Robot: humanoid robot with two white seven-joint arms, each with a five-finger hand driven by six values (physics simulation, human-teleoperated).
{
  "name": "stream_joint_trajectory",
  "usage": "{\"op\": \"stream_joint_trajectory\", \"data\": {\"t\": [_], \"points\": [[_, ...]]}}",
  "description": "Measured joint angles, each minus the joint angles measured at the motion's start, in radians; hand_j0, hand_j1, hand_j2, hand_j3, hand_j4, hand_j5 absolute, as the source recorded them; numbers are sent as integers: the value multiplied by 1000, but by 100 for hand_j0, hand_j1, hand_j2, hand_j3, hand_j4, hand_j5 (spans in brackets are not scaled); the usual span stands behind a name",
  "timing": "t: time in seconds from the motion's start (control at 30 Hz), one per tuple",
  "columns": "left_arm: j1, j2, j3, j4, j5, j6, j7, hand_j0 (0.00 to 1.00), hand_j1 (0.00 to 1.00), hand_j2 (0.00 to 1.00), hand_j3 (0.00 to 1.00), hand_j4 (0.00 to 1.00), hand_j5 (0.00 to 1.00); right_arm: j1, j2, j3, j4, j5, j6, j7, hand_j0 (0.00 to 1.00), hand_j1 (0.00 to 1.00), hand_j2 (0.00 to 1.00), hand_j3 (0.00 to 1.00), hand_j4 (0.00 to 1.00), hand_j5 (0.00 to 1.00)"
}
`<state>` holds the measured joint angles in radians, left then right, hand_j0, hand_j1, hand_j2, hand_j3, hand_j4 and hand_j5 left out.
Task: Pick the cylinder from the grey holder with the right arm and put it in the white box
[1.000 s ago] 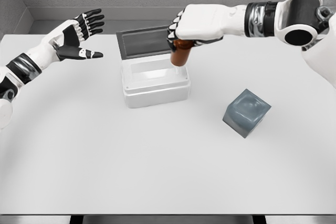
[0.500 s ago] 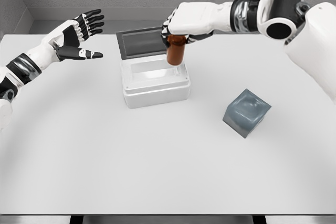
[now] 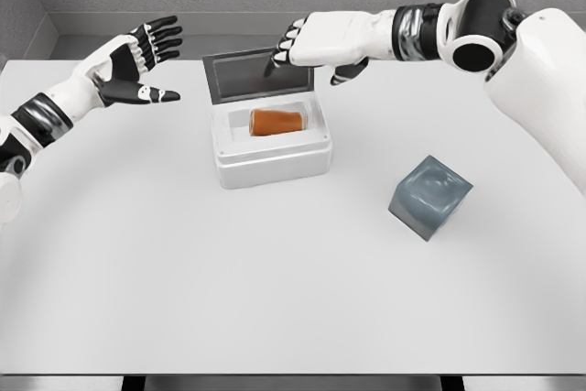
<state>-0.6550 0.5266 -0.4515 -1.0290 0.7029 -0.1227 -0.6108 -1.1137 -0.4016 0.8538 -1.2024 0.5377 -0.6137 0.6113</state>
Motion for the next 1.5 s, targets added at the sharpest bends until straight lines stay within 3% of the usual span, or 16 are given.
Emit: {"op": "stream_joint_trajectory", "data": {"t": [0.07,0.17,0.2,0.33,0.47,0.53,0.6,0.7,0.83,0.97,1.2,1.37,1.5], "points": [[0,-4,-3,0,0,0,0,100,100,100,100,100,100,11,-22,-2,-36,-3,0,0,99,99,99,99,99,99],[-3,-15,-6,1,-1,0,0,100,100,100,100,100,100,44,-104,-11,-147,-8,0,0,99,99,99,99,99,99],[-12,-21,-8,5,-1,0,0,100,100,100,100,100,100,90,-137,-29,-184,-9,-1,0,99,99,99,99,99,99],[-29,-56,-11,40,-4,-1,0,100,100,100,100,100,100,189,-317,-139,-339,-61,-1,0,99,99,99,99,99,99],[-37,-71,-12,51,-8,-1,0,100,100,100,100,100,100,284,-464,-260,-402,-206,-1,0,99,99,99,99,99,99],[-44,-75,-16,53,-9,-2,0,100,100,100,100,100,100,375,-511,-322,-413,-299,3,-1,99,99,99,99,99,99],[-51,-82,-23,53,-10,-1,0,100,100,100,100,100,100,525,-533,-416,-418,-380,-1,0,99,99,99,99,99,99],[-51,-92,-29,54,-11,-1,0,100,100,100,100,100,100,690,-545,-585,-422,-503,-2,1,100,100,100,100,100,100],[-49,-108,-33,54,-19,-1,0,100,100,100,100,100,100,778,-529,-696,-423,-627,-1,0,100,100,100,100,100,100],[-37,-114,-34,47,-23,-3,0,100,100,100,100,100,100,867,-450,-756,-424,-656,-1,0,100,100,100,100,100,100],[18,-106,-33,-43,-25,-7,0,100,100,100,100,100,100,887,-389,-789,-419,-669,0,0,100,100,100,100,100,100],[29,-92,-34,-104,-38,-7,0,100,100,100,100,100,100,888,-375,-792,-416,-670,0,0,100,100,100,100,100,100],[25,-64,-19,-109,-21,-7,0,100,100,100,100,100,100,888,-367,-792,-417,-671,0,0,100,100,100,100,100,100]]}}
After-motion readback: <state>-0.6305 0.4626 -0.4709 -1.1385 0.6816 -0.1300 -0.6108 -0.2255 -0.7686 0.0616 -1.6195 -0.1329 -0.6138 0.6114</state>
